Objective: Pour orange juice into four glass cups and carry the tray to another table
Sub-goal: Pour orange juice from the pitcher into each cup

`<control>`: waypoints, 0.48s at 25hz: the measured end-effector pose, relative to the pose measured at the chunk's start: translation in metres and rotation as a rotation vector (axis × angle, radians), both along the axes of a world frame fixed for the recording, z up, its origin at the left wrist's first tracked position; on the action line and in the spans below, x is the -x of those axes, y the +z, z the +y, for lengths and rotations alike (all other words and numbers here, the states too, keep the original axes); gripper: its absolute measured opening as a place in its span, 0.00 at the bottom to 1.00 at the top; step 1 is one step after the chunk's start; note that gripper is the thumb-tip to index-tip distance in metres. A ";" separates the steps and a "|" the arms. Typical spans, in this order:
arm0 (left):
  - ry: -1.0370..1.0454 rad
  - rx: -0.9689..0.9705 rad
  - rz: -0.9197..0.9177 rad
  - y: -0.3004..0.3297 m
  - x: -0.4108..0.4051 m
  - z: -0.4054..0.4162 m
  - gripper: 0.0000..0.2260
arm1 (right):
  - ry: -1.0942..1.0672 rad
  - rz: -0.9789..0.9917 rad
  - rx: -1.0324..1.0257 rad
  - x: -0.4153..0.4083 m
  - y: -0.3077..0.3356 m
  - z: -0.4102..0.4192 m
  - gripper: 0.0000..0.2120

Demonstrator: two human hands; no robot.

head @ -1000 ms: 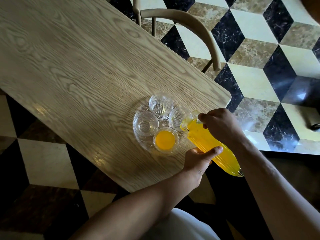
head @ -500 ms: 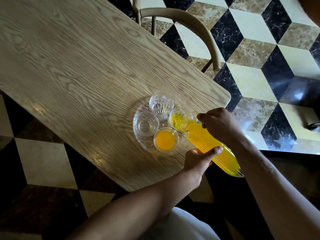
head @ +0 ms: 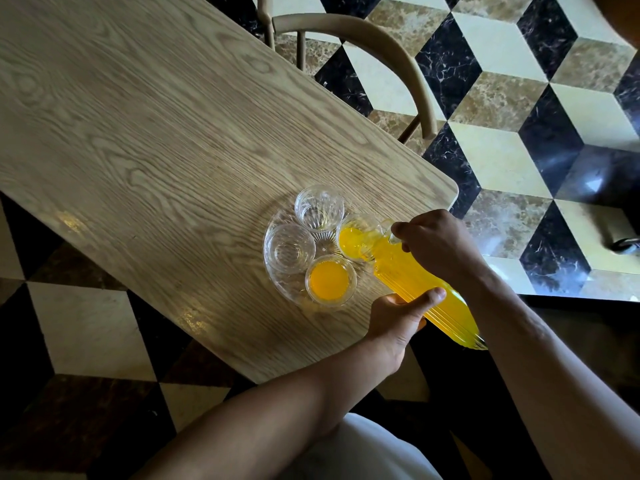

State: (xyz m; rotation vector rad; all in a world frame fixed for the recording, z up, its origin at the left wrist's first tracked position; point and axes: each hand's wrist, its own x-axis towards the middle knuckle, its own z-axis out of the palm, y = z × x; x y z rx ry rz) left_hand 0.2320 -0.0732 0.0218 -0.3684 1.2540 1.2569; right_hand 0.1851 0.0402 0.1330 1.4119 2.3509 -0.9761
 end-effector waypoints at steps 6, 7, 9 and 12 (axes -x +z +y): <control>0.001 -0.039 -0.019 0.004 0.000 -0.003 0.37 | -0.057 -0.008 0.018 -0.001 -0.004 0.000 0.21; 0.006 -0.042 -0.026 0.005 0.000 -0.003 0.37 | -0.061 -0.013 0.019 -0.002 -0.005 -0.001 0.21; 0.003 -0.041 -0.028 0.005 0.000 -0.004 0.37 | -0.063 -0.015 0.027 -0.002 -0.005 -0.001 0.21; -0.003 -0.035 -0.029 0.004 -0.001 -0.005 0.38 | -0.045 -0.026 0.026 -0.002 -0.004 -0.002 0.21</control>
